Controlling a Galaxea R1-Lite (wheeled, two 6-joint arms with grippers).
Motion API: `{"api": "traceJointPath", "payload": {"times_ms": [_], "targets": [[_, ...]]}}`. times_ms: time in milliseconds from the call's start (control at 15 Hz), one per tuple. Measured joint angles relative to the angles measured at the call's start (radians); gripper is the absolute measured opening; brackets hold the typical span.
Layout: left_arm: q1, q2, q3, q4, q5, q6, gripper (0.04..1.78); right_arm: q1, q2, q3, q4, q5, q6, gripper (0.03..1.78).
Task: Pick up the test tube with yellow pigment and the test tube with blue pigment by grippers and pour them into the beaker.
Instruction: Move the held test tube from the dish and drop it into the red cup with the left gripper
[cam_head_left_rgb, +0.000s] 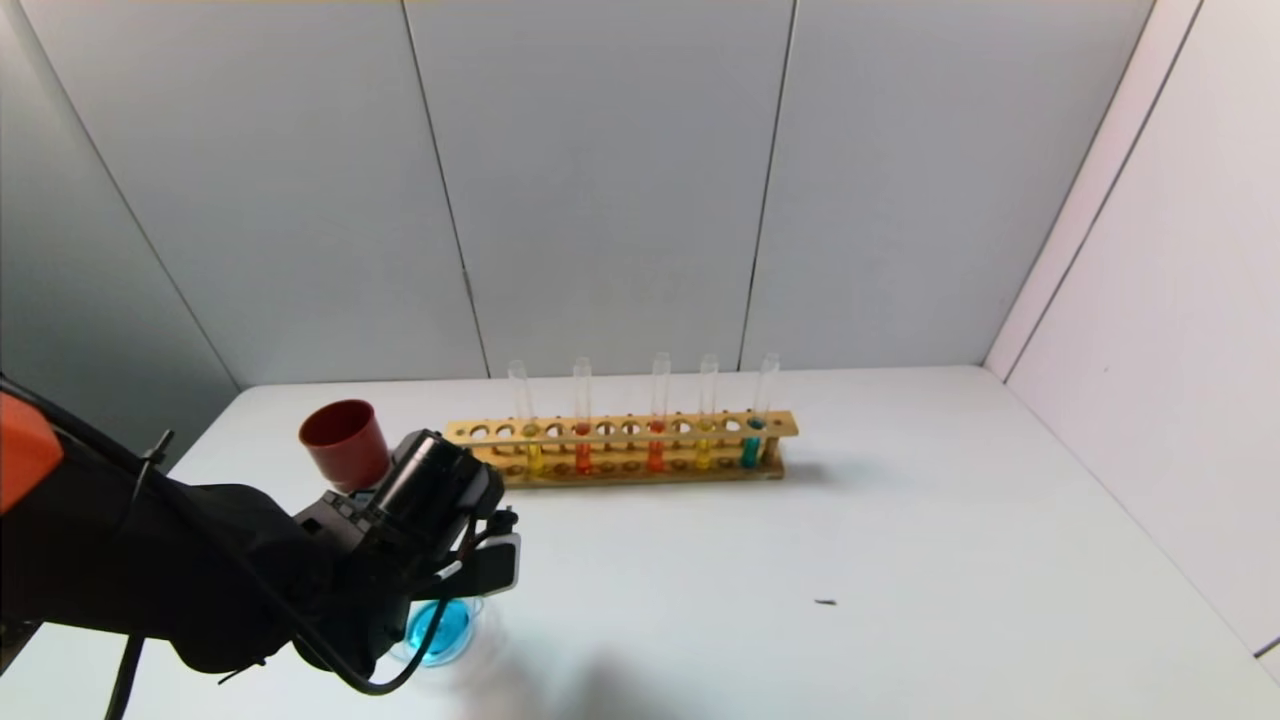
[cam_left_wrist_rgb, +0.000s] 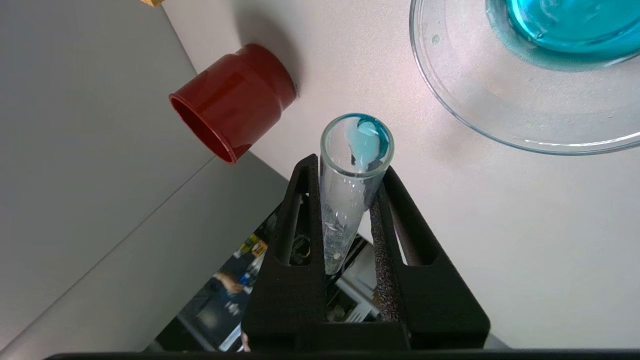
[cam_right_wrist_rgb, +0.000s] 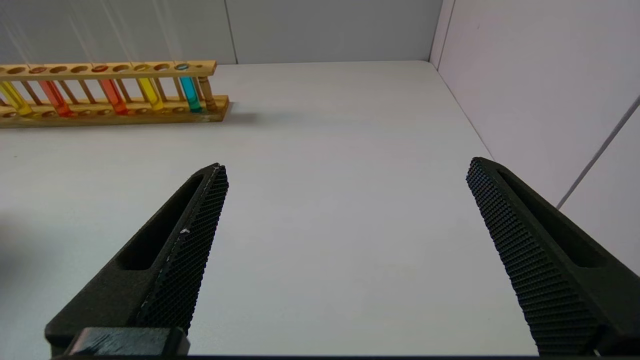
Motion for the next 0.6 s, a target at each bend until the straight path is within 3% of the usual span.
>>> {"api": "traceJointPath", "payload": {"times_ms": [200, 600], "targets": [[0.026, -0.05, 0.017, -0.007, -0.071, -0.036, 0.33, 0.0, 0.0, 0.0, 0.0, 0.0, 0.0, 1.74], [0.171, -0.134, -0.013, -0.013, -0.235, -0.107, 0.33, 0.0, 0.0, 0.0, 0.0, 0.0, 0.0, 1.74]]}}
